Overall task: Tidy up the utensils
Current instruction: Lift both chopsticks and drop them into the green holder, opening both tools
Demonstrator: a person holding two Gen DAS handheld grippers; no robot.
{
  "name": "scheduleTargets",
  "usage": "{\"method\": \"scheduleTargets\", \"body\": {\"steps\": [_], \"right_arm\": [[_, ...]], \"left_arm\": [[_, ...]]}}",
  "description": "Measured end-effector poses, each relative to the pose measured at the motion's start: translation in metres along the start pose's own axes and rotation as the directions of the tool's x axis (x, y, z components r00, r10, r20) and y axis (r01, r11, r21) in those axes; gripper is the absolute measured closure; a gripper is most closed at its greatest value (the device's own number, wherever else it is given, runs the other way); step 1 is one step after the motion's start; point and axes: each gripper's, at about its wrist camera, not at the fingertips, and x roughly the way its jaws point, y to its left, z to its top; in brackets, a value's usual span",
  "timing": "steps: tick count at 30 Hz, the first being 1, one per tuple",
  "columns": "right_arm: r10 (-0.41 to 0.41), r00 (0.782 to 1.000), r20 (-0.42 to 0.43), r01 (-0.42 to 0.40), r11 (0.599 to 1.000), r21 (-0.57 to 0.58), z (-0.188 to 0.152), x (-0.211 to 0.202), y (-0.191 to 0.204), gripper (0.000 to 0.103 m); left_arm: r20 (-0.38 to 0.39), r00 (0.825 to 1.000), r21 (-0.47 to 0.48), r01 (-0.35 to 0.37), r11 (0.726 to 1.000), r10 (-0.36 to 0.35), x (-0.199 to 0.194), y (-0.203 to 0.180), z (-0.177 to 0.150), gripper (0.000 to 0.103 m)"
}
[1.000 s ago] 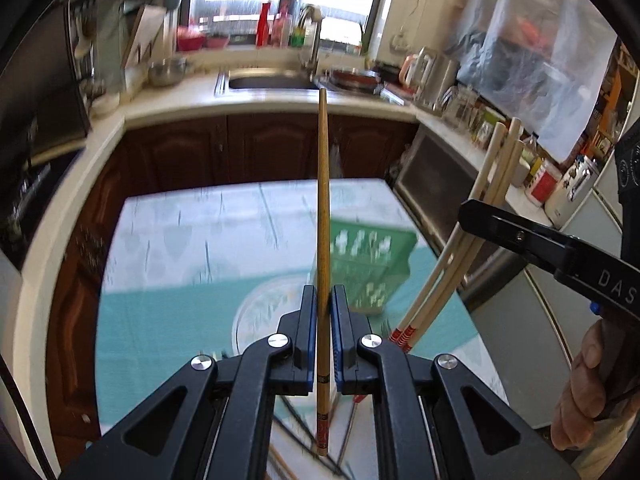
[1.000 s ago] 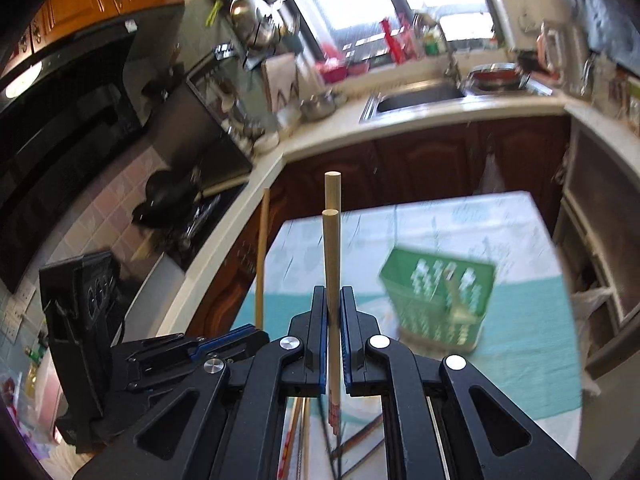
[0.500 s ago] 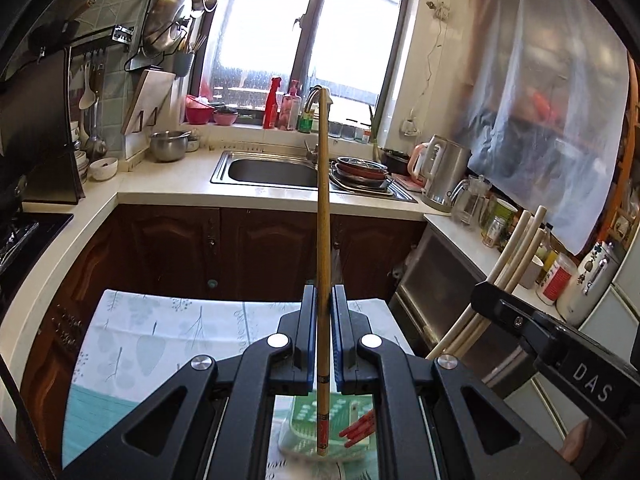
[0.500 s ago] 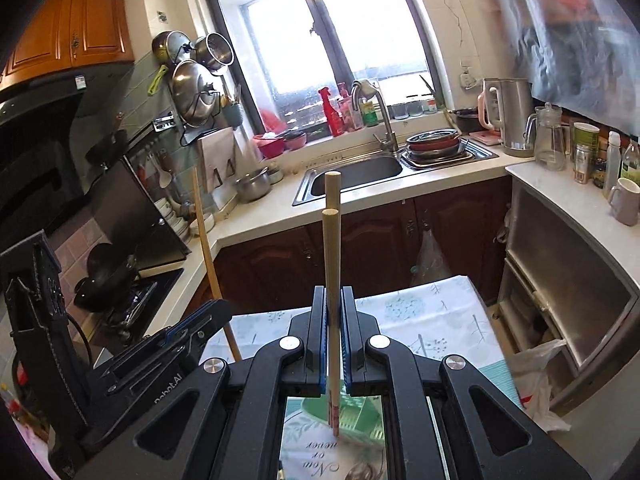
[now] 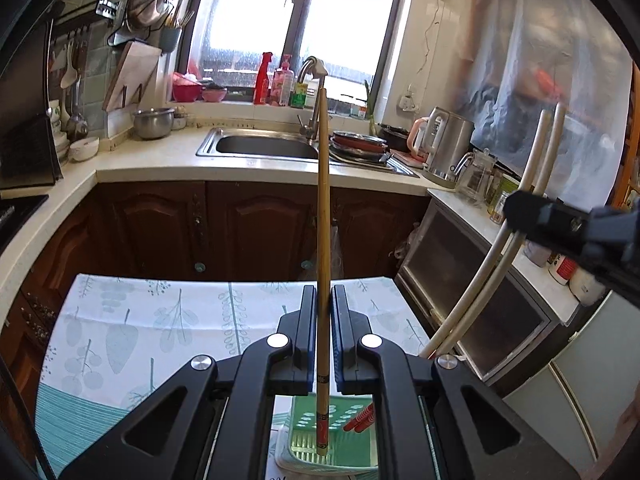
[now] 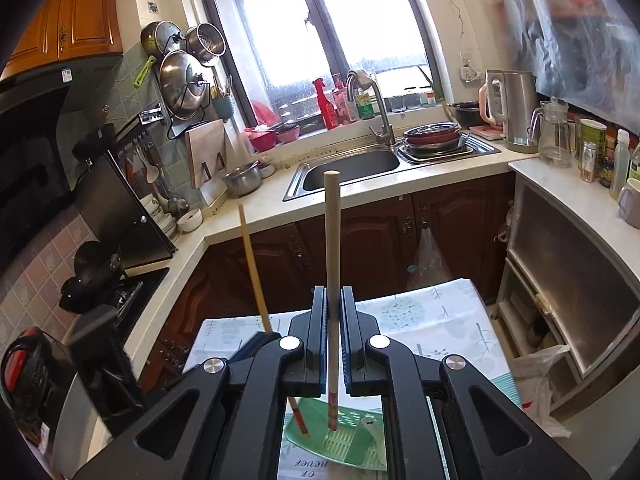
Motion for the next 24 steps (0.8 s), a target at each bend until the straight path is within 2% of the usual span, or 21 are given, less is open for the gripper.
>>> {"method": "scheduleTargets", "body": {"steps": [2, 5, 7, 9, 11, 14, 17, 19, 24], "right_arm": [[0.0, 1.0, -0.006, 0.0, 1.0, -0.013, -0.006, -0.007, 0.0, 0.098], [0.004, 0.999, -0.041, -0.005, 1.0, -0.03, -0.02, 0.005, 0.004, 0.098], [0.005, 0.997, -0.072, -0.008, 0.999, -0.033, -0.038, 0.011, 0.007, 0.097], [0.006, 0.993, -0.117, -0.01, 0.999, -0.037, -0.055, 0.026, 0.009, 0.097], [0.015, 0.985, -0.172, -0.021, 0.999, -0.032, -0.069, 0.041, 0.009, 0.097], [0.03, 0.965, -0.262, -0.035, 0.999, -0.016, -0.087, 0.066, 0.005, 0.094], [0.02, 0.957, -0.289, -0.029, 0.999, -0.026, -0.105, 0.079, 0.004, 0.085], [0.024, 0.957, -0.291, -0.033, 0.999, -0.027, -0.114, 0.081, 0.002, 0.079], [0.036, 0.942, -0.334, -0.048, 0.998, -0.029, -0.144, 0.077, 0.003, 0.078]], "left_arm": [[-0.021, 1.0, -0.008, 0.005, 1.0, -0.006, 0.006, 0.005, -0.01, 0.098], [-0.034, 0.999, -0.023, 0.003, 1.0, -0.003, 0.008, 0.011, -0.024, 0.098], [-0.041, 0.999, -0.032, 0.007, 0.999, -0.008, 0.006, 0.015, -0.031, 0.091], [-0.044, 0.999, -0.041, 0.012, 0.999, -0.014, 0.002, 0.018, -0.036, 0.073], [-0.042, 0.999, -0.04, 0.02, 0.999, -0.022, -0.004, 0.022, -0.04, 0.063], [-0.04, 0.999, -0.028, 0.022, 0.999, -0.023, -0.016, 0.024, -0.041, 0.054], [-0.053, 0.998, -0.028, 0.026, 0.999, -0.028, -0.028, 0.027, -0.041, 0.042], [-0.062, 0.998, -0.029, 0.016, 0.999, -0.018, -0.039, 0.03, -0.043, 0.039], [-0.115, 0.993, 0.004, 0.006, 1.0, -0.006, -0.061, 0.033, -0.052, 0.039]]}}
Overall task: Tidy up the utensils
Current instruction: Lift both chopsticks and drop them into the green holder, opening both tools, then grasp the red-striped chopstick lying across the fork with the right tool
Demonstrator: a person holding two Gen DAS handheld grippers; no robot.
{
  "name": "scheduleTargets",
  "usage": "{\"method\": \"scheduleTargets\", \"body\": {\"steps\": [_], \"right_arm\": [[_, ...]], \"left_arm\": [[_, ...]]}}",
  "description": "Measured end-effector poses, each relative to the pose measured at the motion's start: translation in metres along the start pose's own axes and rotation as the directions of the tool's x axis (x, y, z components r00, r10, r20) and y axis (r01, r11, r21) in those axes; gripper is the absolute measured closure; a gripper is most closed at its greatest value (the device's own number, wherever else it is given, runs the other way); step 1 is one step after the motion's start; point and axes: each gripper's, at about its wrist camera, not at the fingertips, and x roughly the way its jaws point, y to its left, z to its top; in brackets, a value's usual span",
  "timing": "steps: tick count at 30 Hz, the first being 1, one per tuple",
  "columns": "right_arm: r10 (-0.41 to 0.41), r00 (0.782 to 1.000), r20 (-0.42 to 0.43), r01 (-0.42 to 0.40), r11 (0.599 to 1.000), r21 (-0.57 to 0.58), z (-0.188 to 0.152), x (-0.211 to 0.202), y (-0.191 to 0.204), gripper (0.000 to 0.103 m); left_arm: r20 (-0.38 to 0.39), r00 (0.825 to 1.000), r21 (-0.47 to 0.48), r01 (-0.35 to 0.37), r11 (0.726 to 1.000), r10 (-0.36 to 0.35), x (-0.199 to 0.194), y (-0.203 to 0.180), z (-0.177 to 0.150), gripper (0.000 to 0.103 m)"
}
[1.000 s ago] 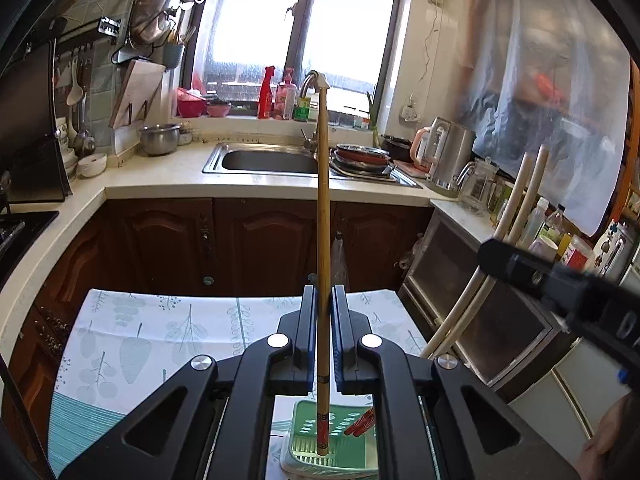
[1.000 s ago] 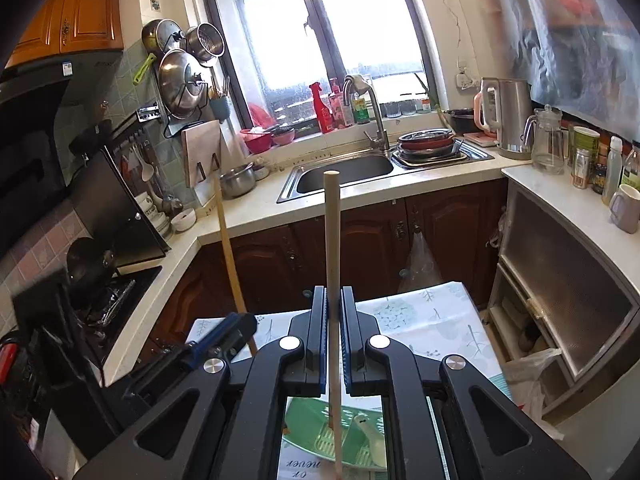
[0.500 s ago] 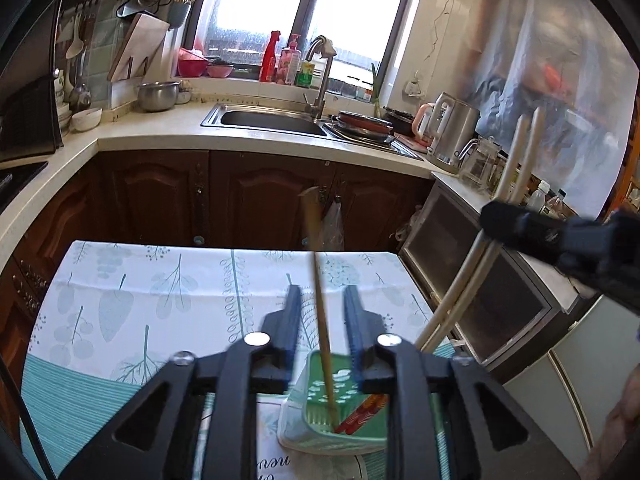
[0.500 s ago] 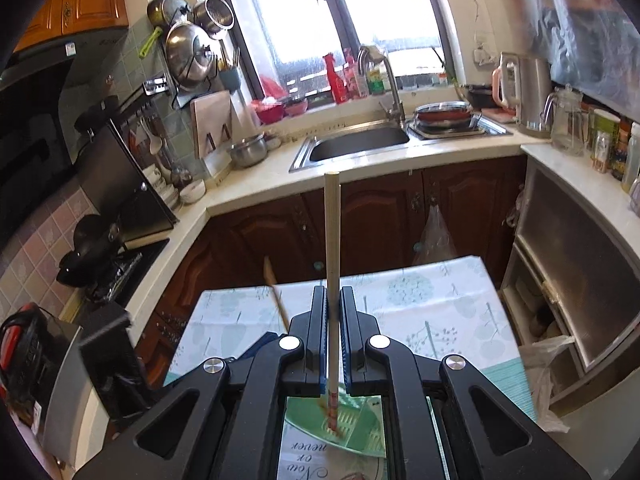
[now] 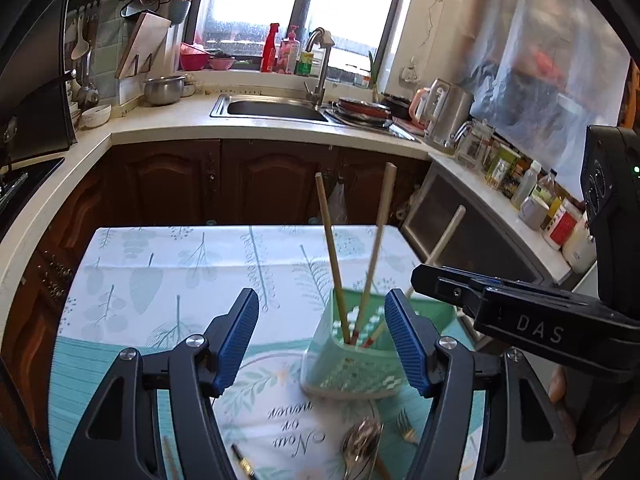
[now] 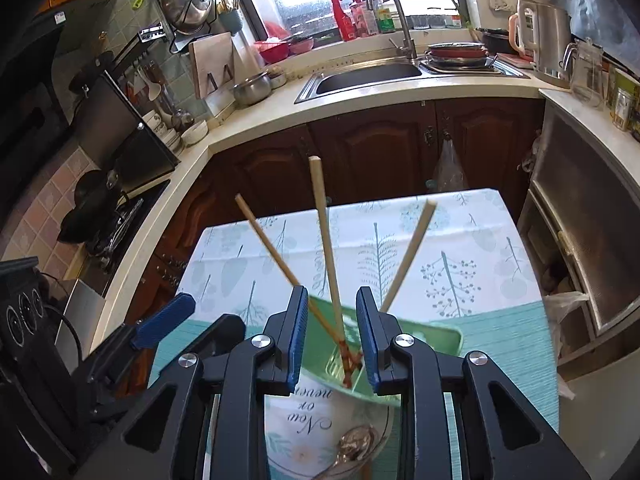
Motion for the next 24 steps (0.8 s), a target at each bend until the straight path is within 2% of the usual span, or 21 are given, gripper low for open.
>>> {"method": "scheduleTargets", "body": {"steps": [4, 7, 14, 17, 19, 21, 24], "right_arm": [[0.009, 0.999, -0.045, -0.009, 1.0, 0.001, -0.032, -0.005, 0.001, 0.078], [0.027, 0.997, -0.079, -0.026, 1.0, 0.012, -0.063, -0.011, -0.002, 0.078], [0.097, 0.985, -0.142, -0.087, 0.994, 0.071, -0.147, -0.019, -0.015, 0.078], [0.115, 0.979, -0.169, -0.098, 0.99, 0.106, -0.175, -0.017, -0.025, 0.078], [0.124, 0.975, -0.186, -0.096, 0.984, 0.149, -0.19, -0.01, -0.033, 0.078], [0.133, 0.971, -0.197, -0.094, 0.976, 0.195, -0.205, -0.004, -0.044, 0.078], [0.156, 0.964, -0.217, -0.094, 0.957, 0.273, -0.218, 0.008, -0.058, 0.078]], "left_arm": [[-0.068, 0.998, 0.063, -0.004, 0.998, 0.008, -0.013, -0.006, -0.02, 0.039], [-0.098, 0.995, 0.131, -0.017, 0.991, 0.03, -0.022, -0.015, -0.037, 0.033], [-0.185, 0.983, 0.197, 0.041, 0.98, -0.004, -0.03, -0.022, -0.08, 0.033], [-0.21, 0.978, 0.19, 0.037, 0.981, 0.003, -0.023, -0.016, -0.093, 0.033], [-0.246, 0.969, 0.143, 0.048, 0.989, -0.012, -0.016, -0.008, -0.103, 0.035], [-0.279, 0.96, 0.105, 0.056, 0.993, -0.024, -0.009, 0.0, -0.11, 0.043], [-0.313, 0.949, 0.081, 0.058, 0.995, -0.03, -0.001, 0.007, -0.121, 0.048]]}}
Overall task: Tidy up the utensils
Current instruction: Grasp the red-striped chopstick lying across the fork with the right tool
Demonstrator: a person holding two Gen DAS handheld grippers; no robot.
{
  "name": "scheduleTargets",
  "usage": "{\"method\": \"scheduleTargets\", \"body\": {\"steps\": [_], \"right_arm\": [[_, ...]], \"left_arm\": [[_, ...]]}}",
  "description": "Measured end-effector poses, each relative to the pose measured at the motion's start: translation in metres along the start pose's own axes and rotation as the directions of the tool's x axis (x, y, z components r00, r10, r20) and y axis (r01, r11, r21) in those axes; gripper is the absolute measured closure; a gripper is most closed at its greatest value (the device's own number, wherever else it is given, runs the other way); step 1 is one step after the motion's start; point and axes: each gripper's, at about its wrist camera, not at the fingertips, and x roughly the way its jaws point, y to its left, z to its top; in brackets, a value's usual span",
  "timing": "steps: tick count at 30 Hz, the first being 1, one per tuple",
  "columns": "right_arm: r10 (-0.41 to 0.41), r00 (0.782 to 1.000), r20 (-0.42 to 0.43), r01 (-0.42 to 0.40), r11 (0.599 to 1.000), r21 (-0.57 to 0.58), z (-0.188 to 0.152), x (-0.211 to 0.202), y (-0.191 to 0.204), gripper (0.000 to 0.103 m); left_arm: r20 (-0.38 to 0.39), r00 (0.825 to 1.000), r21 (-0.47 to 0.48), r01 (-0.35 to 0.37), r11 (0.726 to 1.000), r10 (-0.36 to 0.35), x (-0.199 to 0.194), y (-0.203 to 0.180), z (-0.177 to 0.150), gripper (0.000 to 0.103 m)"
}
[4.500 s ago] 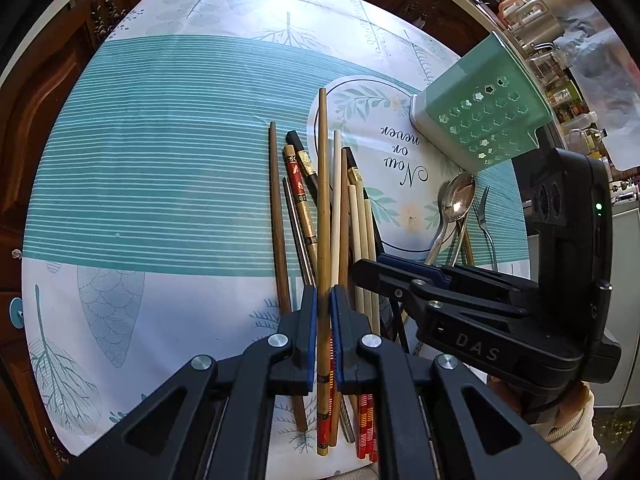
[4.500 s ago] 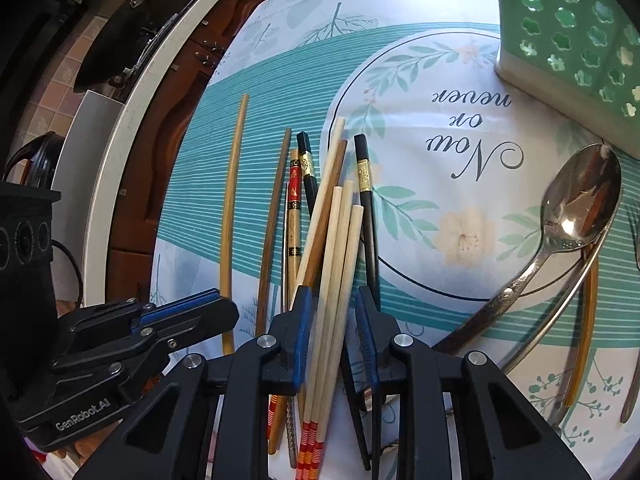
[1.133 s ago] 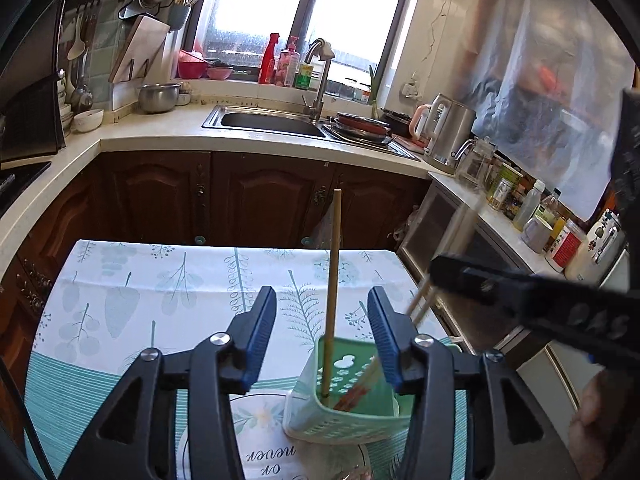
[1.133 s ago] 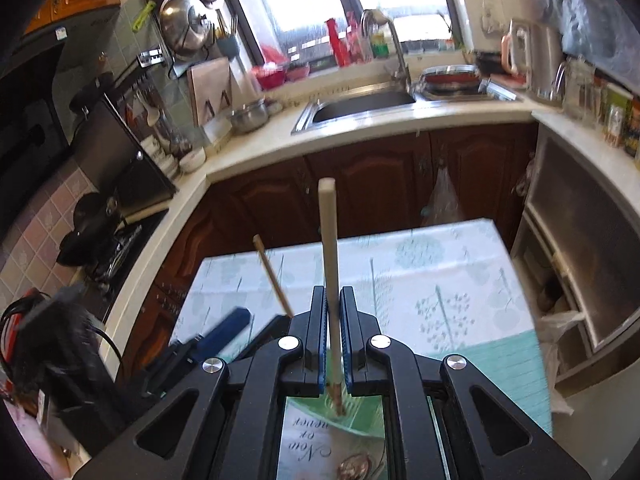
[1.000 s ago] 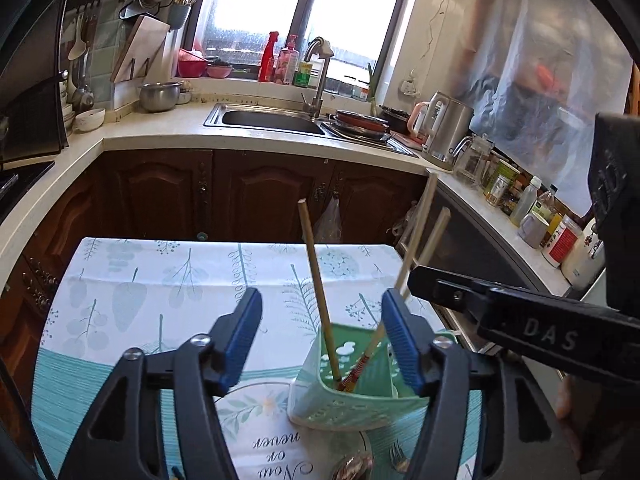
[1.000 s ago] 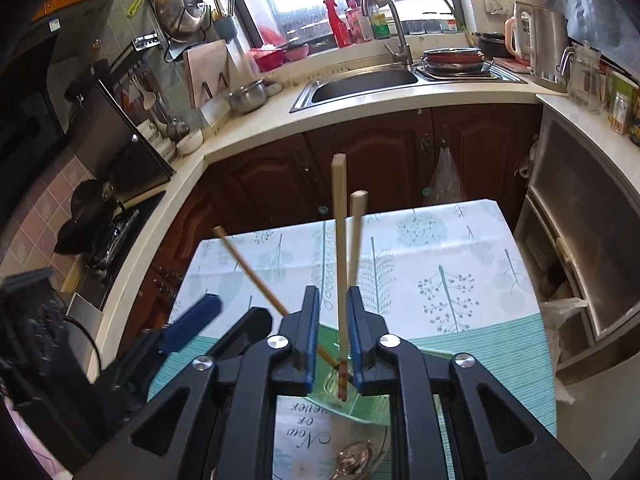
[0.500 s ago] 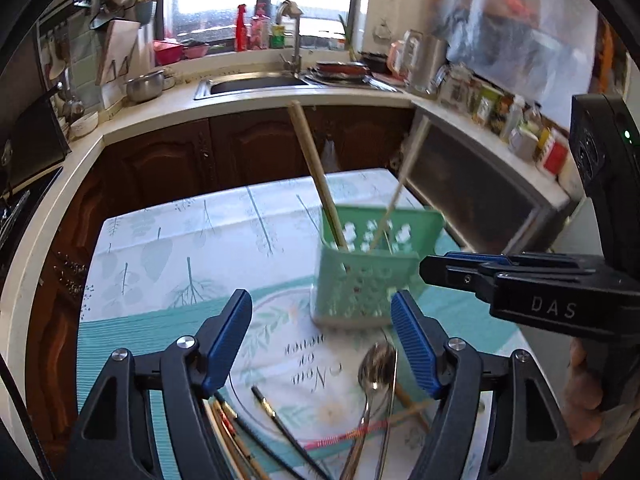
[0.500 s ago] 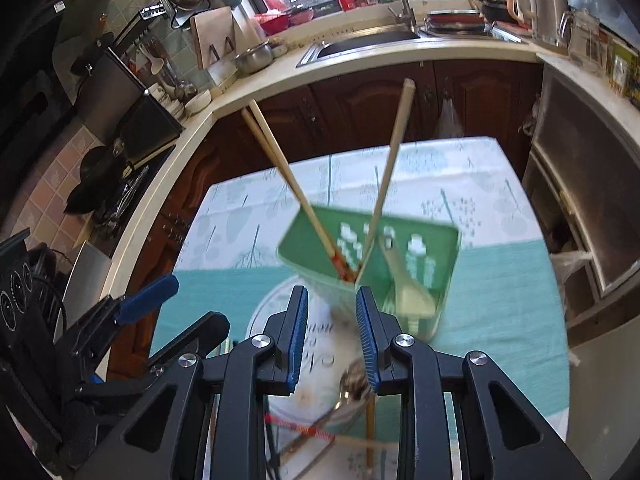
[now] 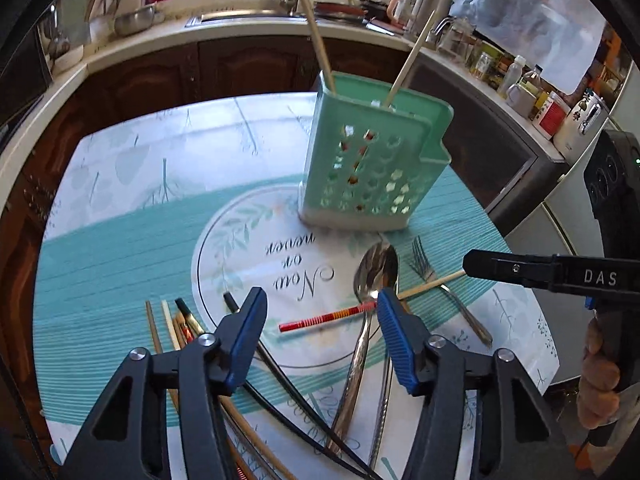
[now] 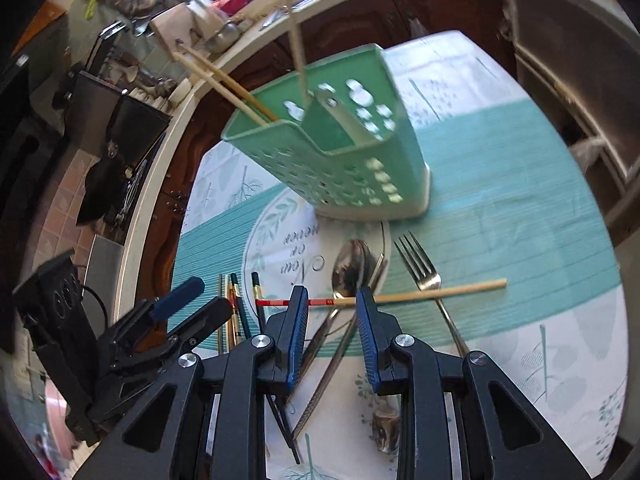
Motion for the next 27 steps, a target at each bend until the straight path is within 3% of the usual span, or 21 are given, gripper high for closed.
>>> {"method": "scheduleTargets", "body": {"steps": [8, 14, 23, 27], "right_arm": [[0.073, 0.996, -0.06, -0.06, 0.978, 0.2, -0.009, 0.038, -0.041, 0.078], [0.093, 0.992, -0.083, -0.065, 0.954, 0.291, 0.004, 0.065, -0.05, 0.078], [0.09, 0.991, -0.099, -0.047, 0.926, 0.375, 0.009, 0.104, -0.055, 0.078], [0.101, 0.991, -0.087, -0.059, 0.917, 0.395, 0.014, 0.114, -0.052, 0.078]], "left_arm": [[-0.022, 1.0, 0.06, -0.02, 0.998, 0.022, 0.009, -0.006, -0.014, 0.048], [-0.03, 0.999, 0.095, -0.03, 0.995, 0.033, 0.019, -0.017, -0.015, 0.048], [-0.061, 0.996, 0.066, -0.061, 0.996, 0.065, 0.044, -0.024, 0.007, 0.048], [-0.116, 0.987, 0.022, -0.106, 0.994, 0.108, 0.063, -0.019, 0.017, 0.058]]}}
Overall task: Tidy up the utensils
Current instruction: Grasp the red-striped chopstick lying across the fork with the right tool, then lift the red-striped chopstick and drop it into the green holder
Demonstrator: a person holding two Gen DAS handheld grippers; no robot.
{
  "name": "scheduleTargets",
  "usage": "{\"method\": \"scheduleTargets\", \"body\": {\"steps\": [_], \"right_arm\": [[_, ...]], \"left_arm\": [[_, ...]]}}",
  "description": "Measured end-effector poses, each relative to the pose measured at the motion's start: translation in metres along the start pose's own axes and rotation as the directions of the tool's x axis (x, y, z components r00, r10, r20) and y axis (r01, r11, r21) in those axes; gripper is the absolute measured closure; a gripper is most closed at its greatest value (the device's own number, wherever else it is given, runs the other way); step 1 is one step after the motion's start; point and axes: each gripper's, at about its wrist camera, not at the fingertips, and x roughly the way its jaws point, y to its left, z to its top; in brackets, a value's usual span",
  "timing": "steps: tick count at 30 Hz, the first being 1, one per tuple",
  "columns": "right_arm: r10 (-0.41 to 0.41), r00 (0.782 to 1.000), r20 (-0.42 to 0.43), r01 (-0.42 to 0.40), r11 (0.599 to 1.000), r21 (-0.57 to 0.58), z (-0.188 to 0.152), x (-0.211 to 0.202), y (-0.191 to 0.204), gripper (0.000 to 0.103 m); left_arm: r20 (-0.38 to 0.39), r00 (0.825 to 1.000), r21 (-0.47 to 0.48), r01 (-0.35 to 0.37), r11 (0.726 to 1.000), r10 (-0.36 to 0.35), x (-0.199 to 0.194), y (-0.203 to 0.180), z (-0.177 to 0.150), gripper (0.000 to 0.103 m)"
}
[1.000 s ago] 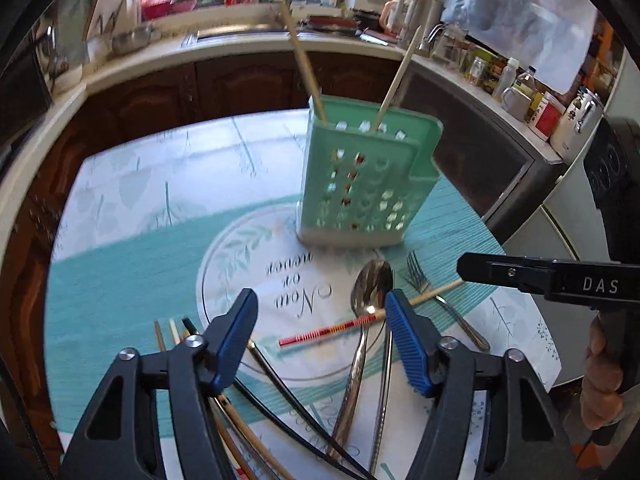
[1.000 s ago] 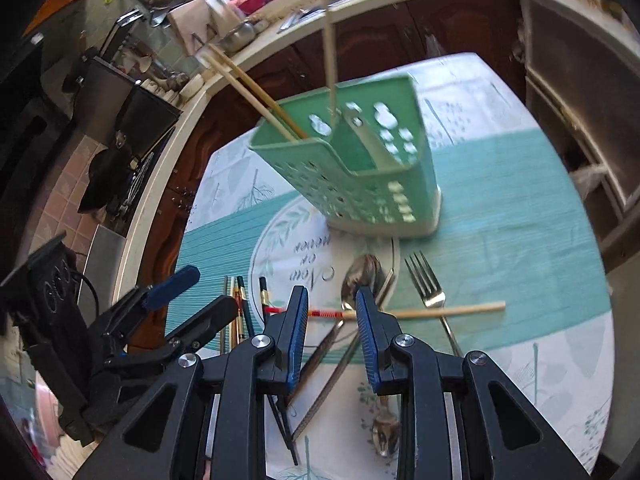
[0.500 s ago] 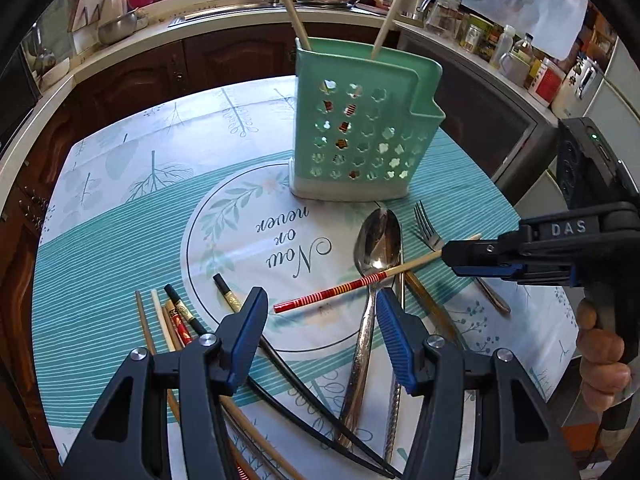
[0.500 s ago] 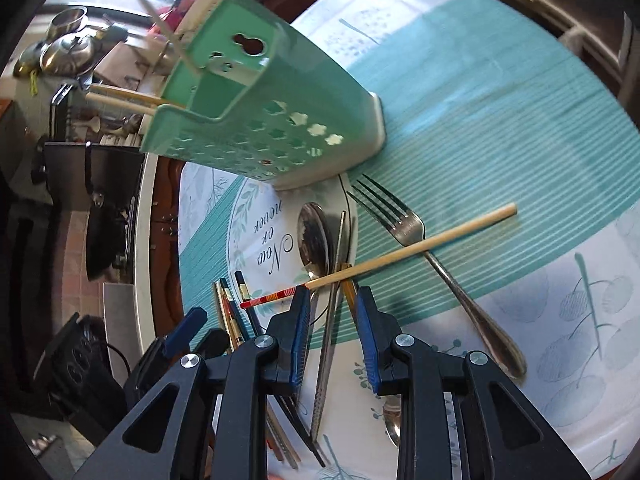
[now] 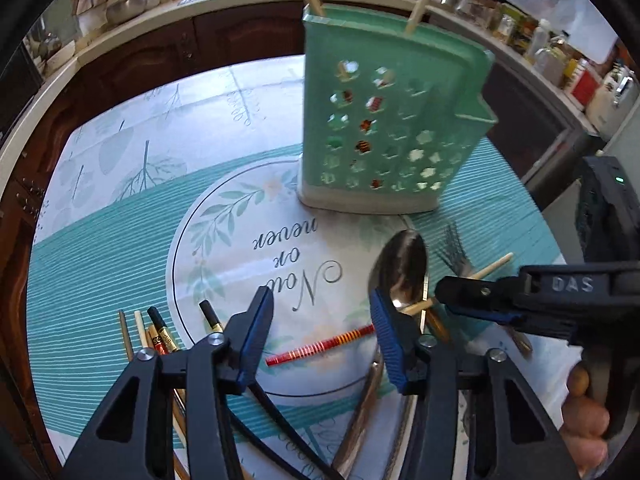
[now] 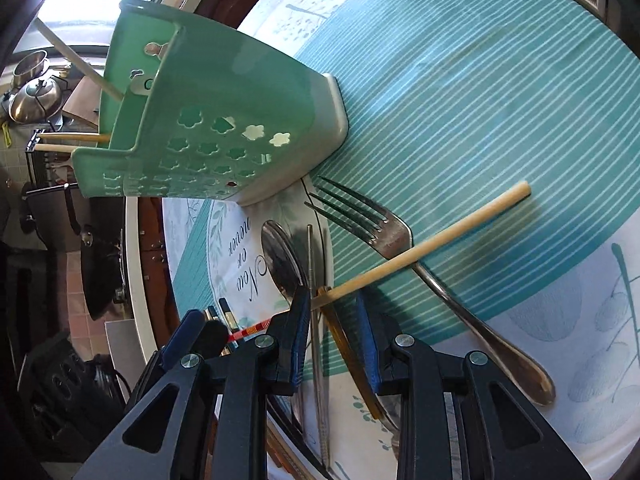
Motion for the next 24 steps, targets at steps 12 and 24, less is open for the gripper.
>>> {"method": "scheduleTargets", "body": {"steps": [12, 24], "right_arm": [[0.011, 1.0, 0.028, -0.013, 0.999, 0.045, 0.004, 0.016, 0.012, 0.092], [0.07, 0.996, 0.06, -0.065, 0.994, -0.085, -0.019, -0.011, 0.031, 0.097]], "left_arm": [[-0.116, 0.993, -0.032, -0.025, 0.999, 0.021, 0.034, 0.011, -0.007, 0.075], [-0.014, 1.0, -0.053, -0.025, 0.998, 0.024, -0.015, 0.011, -0.036, 0.075]]}}
